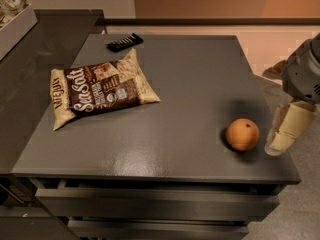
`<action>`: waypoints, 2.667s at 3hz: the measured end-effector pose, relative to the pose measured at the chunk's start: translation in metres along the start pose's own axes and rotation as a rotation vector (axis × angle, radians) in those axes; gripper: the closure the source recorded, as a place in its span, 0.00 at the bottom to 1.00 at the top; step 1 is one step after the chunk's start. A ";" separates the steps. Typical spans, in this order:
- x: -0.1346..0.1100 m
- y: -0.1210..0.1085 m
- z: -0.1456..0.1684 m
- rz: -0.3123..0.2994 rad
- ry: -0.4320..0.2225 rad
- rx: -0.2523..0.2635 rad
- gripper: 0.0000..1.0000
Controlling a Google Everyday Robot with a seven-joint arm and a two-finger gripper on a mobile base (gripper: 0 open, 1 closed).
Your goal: Move orange near brown chip bag
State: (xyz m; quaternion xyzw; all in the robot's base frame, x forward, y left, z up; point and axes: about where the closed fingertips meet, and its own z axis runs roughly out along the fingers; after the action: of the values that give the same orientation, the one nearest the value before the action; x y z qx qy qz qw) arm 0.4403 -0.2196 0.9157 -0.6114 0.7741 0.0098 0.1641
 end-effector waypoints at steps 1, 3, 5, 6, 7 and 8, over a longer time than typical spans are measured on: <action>0.004 0.006 0.027 0.000 -0.030 -0.046 0.00; -0.006 0.024 0.054 -0.003 -0.076 -0.136 0.00; -0.015 0.035 0.064 -0.009 -0.107 -0.189 0.41; -0.021 0.036 0.063 -0.002 -0.123 -0.193 0.64; -0.041 0.026 0.057 0.005 -0.140 -0.162 0.88; -0.074 0.010 0.055 -0.002 -0.154 -0.123 1.00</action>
Offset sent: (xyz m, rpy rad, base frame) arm -0.0061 0.0171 -0.0660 0.1107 0.1206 0.0445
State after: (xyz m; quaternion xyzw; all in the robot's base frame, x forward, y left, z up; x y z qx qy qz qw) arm 0.4588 -0.1356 0.8817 -0.6185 0.7566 0.1042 0.1851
